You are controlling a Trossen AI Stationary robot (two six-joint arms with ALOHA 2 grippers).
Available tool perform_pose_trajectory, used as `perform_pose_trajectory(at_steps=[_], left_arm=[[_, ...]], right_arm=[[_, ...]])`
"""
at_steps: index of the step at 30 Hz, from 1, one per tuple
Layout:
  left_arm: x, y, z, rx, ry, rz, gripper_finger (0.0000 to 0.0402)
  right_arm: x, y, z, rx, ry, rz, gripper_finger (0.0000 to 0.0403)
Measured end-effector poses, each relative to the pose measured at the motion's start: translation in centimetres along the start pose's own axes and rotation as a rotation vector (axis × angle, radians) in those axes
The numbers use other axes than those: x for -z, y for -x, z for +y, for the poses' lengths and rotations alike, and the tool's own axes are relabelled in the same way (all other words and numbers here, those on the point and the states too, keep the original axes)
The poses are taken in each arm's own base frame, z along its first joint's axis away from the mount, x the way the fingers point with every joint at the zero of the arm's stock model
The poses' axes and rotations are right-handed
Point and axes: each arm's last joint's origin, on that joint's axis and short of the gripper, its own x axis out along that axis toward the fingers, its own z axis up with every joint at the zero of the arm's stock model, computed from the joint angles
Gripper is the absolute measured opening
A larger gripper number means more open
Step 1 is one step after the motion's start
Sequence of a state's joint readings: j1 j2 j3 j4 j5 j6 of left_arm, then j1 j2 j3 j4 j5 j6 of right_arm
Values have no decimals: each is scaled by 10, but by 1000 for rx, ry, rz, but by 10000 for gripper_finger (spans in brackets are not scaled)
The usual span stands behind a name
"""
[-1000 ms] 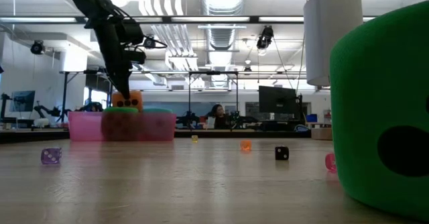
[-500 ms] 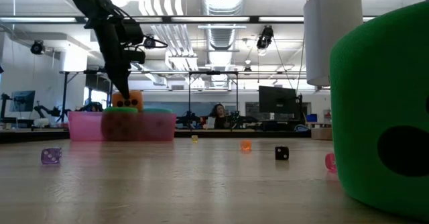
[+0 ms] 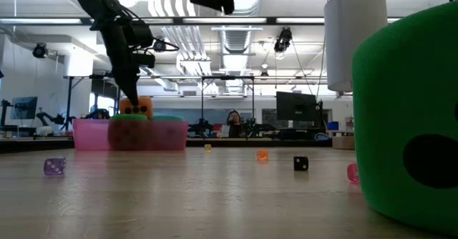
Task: Pick & Place Dice
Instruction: Put the big orange dice into the red bin
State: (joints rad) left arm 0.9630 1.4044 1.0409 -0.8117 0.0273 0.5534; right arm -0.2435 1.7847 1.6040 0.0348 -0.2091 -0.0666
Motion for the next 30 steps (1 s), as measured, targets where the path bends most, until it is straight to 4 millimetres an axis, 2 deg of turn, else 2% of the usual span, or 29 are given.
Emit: perform_pose_trajectory(at_steps=[7,17,22,30], left_arm=[[0,0,0,0,0,0,396],[0,0,0,0,0,0,397],[0,0,0,0,2,0,395],[0,0,0,0,2,0,397]], right_arm=[[2,0,5,-131,0,24,400],[2,-2,16,-172,80,22,394],[4,-1,16,-179,73,38,354],[5,0,9,-170,47,40,247]])
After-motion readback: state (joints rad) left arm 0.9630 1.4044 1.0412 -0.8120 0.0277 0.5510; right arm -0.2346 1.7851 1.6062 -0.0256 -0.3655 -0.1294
